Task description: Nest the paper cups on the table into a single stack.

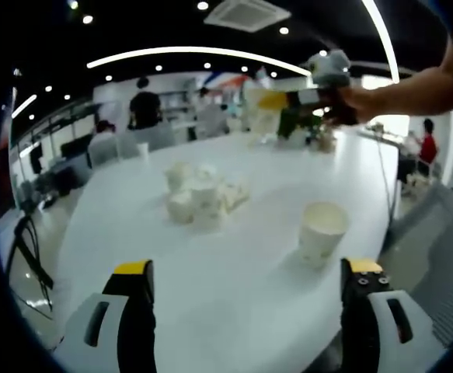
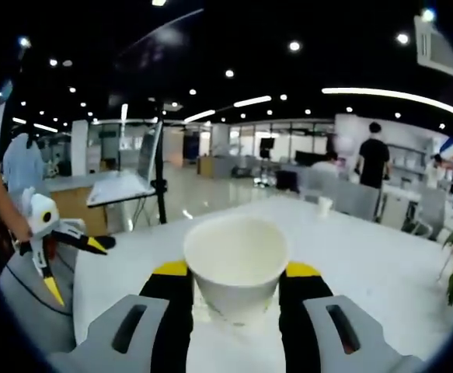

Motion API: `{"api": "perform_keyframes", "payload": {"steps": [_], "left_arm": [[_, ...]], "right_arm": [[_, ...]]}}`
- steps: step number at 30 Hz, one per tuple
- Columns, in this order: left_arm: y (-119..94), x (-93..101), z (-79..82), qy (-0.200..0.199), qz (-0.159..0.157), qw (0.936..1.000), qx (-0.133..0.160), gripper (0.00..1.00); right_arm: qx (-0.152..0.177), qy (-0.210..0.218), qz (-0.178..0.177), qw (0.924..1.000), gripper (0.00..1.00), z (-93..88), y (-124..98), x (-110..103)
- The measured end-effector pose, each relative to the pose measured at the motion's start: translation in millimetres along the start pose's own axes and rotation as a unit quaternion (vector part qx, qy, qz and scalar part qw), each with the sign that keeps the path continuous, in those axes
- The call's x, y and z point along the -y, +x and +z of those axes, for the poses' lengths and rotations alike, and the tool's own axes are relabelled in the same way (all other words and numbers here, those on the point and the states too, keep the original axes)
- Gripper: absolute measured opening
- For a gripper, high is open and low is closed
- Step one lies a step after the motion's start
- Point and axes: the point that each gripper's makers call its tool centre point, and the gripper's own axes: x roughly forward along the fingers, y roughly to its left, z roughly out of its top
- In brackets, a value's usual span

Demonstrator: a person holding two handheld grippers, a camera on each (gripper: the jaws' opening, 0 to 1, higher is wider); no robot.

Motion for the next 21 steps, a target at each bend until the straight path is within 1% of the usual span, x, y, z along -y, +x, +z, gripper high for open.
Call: {"api": "perform_keyframes", "payload": {"steps": [3, 8, 13, 21], "left_arm": [[0.6, 2.2, 0.3, 0.001, -0.005, 1.0000, 0.000, 0.98], [0.3, 3.5, 1.4, -0.009, -0.010, 0.9999, 0.006, 0.98], [0.8, 5.4, 2.2, -0.009, -0.015, 0.9998, 0.009, 0.98], [0.8, 5.5, 3.6, -0.010, -0.014, 0.9998, 0.012, 0.98]], "right_arm": [[0.001, 0.000, 0.003, 1.0000, 0.40, 0.1, -2.4, -5.2], [-0.001, -0.003, 0.014, 0.9999, 0.40, -1.0, -6.8, -21.2], [-0.002, -0.003, 0.025, 0.9997, 0.40, -3.3, -9.4, -34.3], [-0.002, -0.010, 0.045, 0.9989, 0.40, -1.6, -12.2, -56.8]]}}
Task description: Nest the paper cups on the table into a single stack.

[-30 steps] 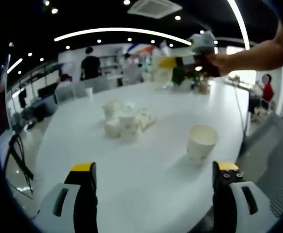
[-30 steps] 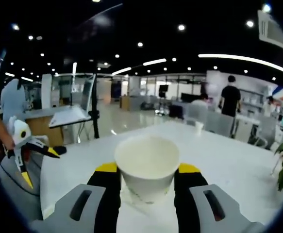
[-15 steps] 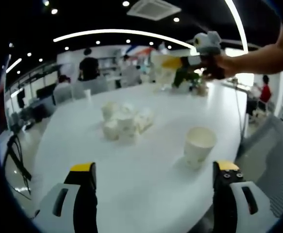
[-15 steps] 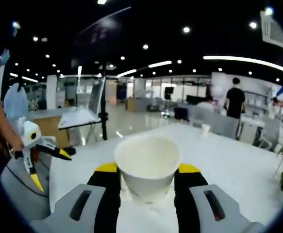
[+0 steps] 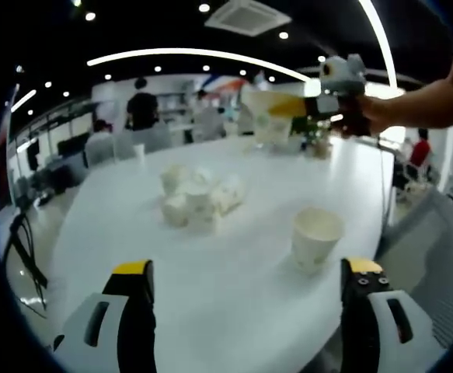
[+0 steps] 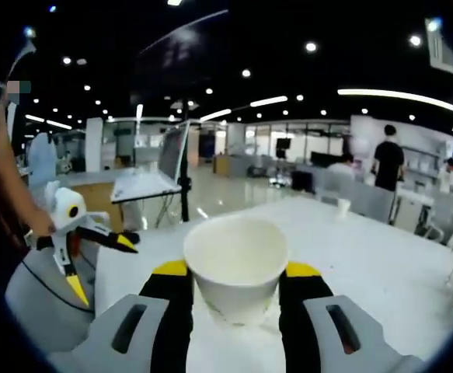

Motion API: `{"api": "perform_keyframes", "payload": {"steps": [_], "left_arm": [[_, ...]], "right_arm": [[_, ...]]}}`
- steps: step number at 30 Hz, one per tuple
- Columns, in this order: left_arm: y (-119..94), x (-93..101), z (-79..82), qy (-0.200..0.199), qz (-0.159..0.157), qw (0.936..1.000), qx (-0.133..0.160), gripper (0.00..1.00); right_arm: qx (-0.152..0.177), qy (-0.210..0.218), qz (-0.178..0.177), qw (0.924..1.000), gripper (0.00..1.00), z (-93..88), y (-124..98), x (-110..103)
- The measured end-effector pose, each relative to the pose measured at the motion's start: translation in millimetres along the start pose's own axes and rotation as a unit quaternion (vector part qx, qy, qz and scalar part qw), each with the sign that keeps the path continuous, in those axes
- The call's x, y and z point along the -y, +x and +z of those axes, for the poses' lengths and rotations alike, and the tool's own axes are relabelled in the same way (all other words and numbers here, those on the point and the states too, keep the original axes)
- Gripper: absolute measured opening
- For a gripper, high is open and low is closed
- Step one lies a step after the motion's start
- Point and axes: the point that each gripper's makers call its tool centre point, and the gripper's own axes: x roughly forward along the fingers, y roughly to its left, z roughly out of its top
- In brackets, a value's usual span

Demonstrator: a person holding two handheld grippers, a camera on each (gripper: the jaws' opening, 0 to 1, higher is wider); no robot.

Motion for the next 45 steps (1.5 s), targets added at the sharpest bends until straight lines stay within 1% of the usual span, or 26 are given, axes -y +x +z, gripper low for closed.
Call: {"api": "perform_keyframes", "payload": {"steps": [9, 15, 21, 36, 45], "left_arm": [[-0.4, -1.6, 1.7, -0.001, 0.004, 1.0000, 0.005, 0.98], [-0.8, -2.3, 2.1, -0.001, 0.006, 1.0000, 0.006, 0.98], [-1.3, -3.1, 2.1, -0.002, 0.008, 0.9999, 0.006, 0.98], [-1.6, -3.8, 2.8, -0.001, 0.011, 0.9999, 0.006, 0.98], [-1.2, -5.0, 2.7, -0.001, 0.013, 0.9999, 0.006, 0.97]], "right_arm": [[0.003, -0.001, 0.016, 0.9999, 0.40, 1.1, -2.8, -22.0], [0.001, -0.001, 0.022, 0.9998, 0.40, -6.0, -6.4, -37.4], [0.003, 0.002, 0.031, 0.9995, 0.40, -8.6, -11.2, -50.1], [0.012, 0.016, 0.036, 0.9992, 0.40, -7.4, -20.8, -62.2], [0.011, 0.011, 0.045, 0.9989, 0.40, -8.3, -27.0, -74.5]]}}
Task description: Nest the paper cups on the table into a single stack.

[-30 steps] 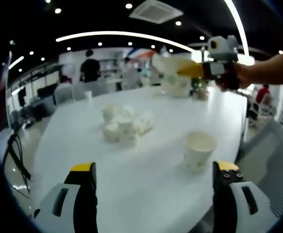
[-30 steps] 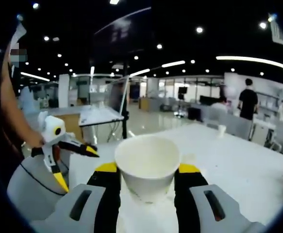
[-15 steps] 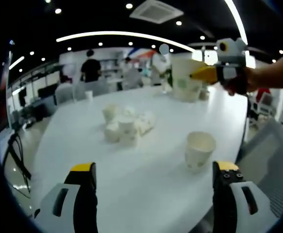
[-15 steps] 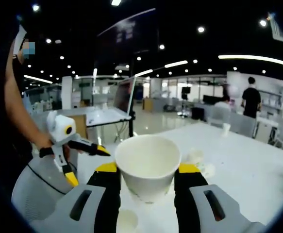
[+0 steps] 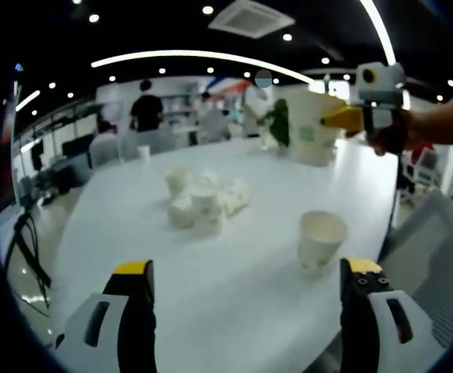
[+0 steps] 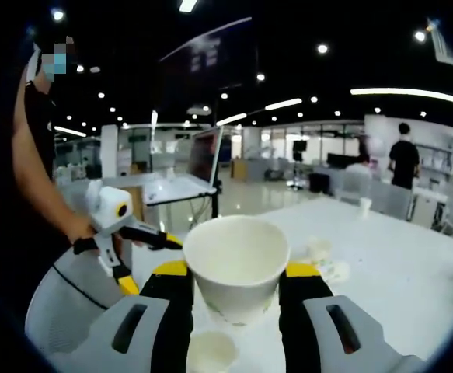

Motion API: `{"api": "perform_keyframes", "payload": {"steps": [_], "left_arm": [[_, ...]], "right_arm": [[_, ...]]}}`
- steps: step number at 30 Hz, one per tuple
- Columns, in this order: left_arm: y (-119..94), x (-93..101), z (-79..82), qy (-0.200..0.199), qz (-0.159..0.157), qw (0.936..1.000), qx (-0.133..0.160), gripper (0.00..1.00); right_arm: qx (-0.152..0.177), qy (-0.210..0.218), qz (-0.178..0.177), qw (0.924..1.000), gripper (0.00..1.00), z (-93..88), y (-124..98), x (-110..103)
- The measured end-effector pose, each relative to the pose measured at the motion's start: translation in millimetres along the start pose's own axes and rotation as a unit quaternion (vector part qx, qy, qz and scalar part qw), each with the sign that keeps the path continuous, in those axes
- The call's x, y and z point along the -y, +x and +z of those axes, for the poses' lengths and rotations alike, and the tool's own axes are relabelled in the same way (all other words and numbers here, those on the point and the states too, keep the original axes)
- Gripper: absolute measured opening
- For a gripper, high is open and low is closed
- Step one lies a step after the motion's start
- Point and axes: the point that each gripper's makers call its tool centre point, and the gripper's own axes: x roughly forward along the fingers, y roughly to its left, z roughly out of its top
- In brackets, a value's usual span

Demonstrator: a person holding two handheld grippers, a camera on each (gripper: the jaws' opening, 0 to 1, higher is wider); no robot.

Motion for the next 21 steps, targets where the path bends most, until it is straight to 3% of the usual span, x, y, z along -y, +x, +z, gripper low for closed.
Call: {"api": "perform_keyframes", "payload": {"steps": [21], "left_arm": [[-0.5, -0.9, -1.9, 0.000, 0.003, 1.0000, -0.001, 0.97]], "right_arm": [[0.001, -0.003, 0.019, 0.9998, 0.40, -1.4, -11.4, -29.2]]}}
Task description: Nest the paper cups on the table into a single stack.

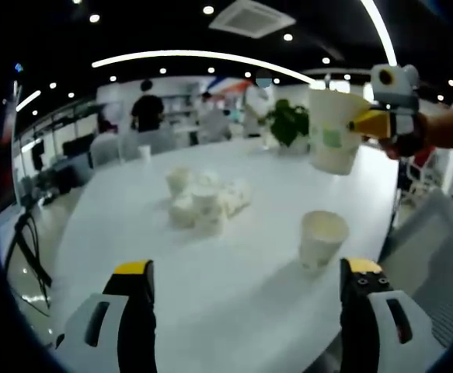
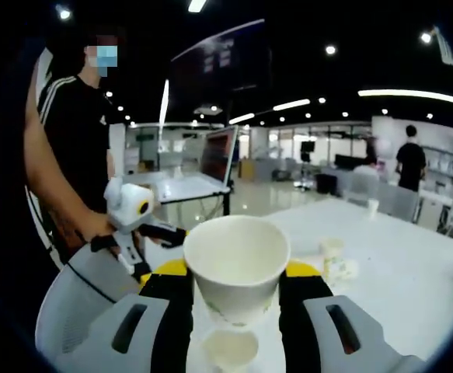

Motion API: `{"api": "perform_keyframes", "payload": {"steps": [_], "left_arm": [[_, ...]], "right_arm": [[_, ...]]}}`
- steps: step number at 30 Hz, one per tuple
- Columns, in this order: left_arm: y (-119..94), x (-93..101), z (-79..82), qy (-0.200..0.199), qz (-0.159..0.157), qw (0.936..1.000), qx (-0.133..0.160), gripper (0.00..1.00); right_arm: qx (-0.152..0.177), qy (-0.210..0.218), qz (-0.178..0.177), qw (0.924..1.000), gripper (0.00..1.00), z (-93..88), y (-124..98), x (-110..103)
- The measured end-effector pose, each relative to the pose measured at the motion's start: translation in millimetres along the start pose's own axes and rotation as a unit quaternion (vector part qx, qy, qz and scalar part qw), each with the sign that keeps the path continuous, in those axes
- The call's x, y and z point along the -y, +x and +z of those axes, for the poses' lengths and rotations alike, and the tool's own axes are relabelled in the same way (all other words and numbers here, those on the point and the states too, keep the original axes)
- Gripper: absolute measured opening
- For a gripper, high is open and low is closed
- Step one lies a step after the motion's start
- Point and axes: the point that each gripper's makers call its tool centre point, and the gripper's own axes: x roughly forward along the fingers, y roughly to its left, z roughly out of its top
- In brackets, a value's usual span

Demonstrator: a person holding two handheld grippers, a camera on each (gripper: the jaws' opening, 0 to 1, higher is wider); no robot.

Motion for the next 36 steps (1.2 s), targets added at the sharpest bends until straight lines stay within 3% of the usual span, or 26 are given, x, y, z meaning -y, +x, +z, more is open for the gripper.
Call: {"api": "perform_keyframes", "payload": {"steps": [19, 36], "left_arm": [[-0.3, 1.5, -0.2, 0.001, -0.001, 1.0000, -0.003, 0.97], [0.0, 1.0, -1.3, 0.000, -0.003, 1.0000, -0.004, 0.97]], "right_arm": [[0.007, 0.012, 0.000, 0.9999, 0.40, -8.2, -4.4, -5.4], [0.000, 0.030, -0.011, 0.9995, 0.39, -50.9, 2.9, 1.2]]}}
